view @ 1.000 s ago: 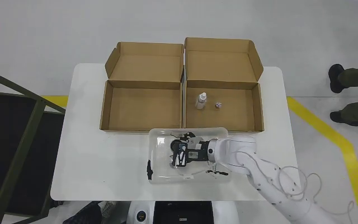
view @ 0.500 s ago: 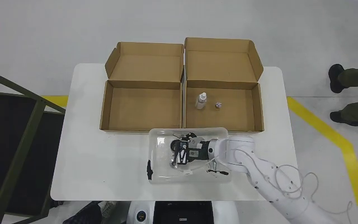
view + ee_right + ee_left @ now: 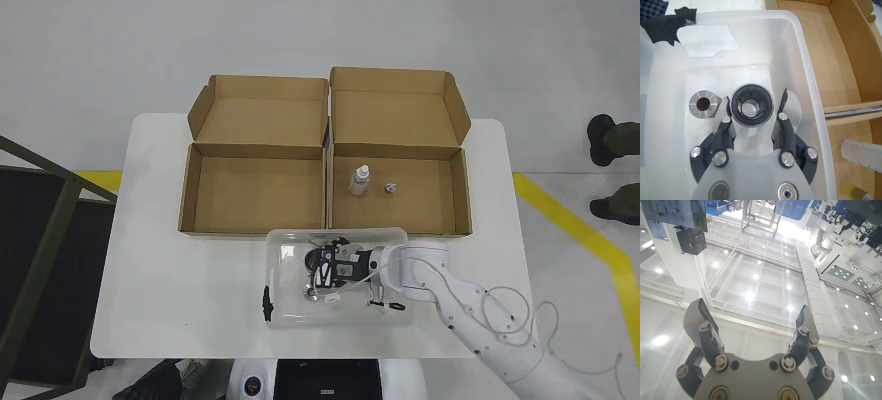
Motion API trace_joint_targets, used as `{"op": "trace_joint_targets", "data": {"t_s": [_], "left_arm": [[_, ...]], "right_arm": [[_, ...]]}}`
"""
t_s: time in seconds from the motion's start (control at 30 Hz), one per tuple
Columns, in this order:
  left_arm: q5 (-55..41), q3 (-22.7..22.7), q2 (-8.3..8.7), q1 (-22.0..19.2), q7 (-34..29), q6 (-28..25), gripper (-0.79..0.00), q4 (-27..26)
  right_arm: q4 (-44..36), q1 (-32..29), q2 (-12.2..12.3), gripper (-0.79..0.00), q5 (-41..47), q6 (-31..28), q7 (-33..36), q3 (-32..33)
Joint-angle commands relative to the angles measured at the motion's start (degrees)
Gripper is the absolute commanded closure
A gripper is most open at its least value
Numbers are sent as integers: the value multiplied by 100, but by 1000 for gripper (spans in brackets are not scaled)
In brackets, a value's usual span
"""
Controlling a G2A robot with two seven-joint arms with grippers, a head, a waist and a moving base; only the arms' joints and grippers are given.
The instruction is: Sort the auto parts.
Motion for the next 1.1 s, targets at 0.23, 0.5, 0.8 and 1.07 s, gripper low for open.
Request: {"op": "trace_joint_targets", "data": {"t_s": [0.23,0.5,0.8,1.07], "left_arm": [[0,0,0,0,0,0,-785,0],[0,0,0,0,0,0,-785,0],[0,0,0,0,0,0,-785,0],[0,0,0,0,0,0,-785,0]], "right_arm": [[162,90,-49,-200,102,-116,-58,-38],[184,119,-58,0,276,-288,-167,39],[-314,-4,16,0,365,-430,-162,350],[-1041,-313,143,0,669,-618,-186,854]]}}
